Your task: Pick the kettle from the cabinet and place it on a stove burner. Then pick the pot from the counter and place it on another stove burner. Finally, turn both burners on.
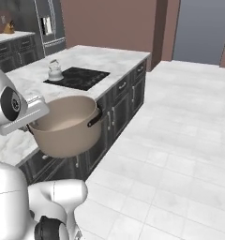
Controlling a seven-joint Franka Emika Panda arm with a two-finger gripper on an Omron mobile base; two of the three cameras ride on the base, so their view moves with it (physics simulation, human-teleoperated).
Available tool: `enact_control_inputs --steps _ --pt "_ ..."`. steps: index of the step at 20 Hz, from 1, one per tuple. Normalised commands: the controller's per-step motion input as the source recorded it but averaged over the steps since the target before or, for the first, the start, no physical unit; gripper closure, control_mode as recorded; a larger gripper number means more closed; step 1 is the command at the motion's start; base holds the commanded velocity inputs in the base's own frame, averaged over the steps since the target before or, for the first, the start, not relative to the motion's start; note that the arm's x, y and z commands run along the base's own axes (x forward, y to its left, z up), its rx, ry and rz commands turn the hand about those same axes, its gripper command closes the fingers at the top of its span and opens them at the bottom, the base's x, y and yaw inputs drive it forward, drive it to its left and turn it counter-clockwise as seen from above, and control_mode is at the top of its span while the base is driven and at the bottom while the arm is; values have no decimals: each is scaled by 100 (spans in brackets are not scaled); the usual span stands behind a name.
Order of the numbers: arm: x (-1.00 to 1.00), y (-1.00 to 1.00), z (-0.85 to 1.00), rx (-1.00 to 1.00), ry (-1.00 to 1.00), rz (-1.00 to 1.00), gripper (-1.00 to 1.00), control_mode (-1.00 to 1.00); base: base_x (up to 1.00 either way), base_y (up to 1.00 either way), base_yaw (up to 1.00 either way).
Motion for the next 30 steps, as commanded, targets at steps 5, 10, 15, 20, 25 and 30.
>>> enact_control_inputs --steps 5,10,15,20,25,30 --pt "0 0 0 0 0 0 100 100 53 -61 23" --pt "0 0 0 0 0 0 100 100 61 -64 23" --pt "0 0 0 0 0 0 100 100 53 -60 24" --pt "0 0 0 0 0 0 100 100 49 -56 26" --pt "0 0 0 0 0 0 100 100 50 -64 27" --pt "0 0 0 0 0 0 100 100 50 -67 29"
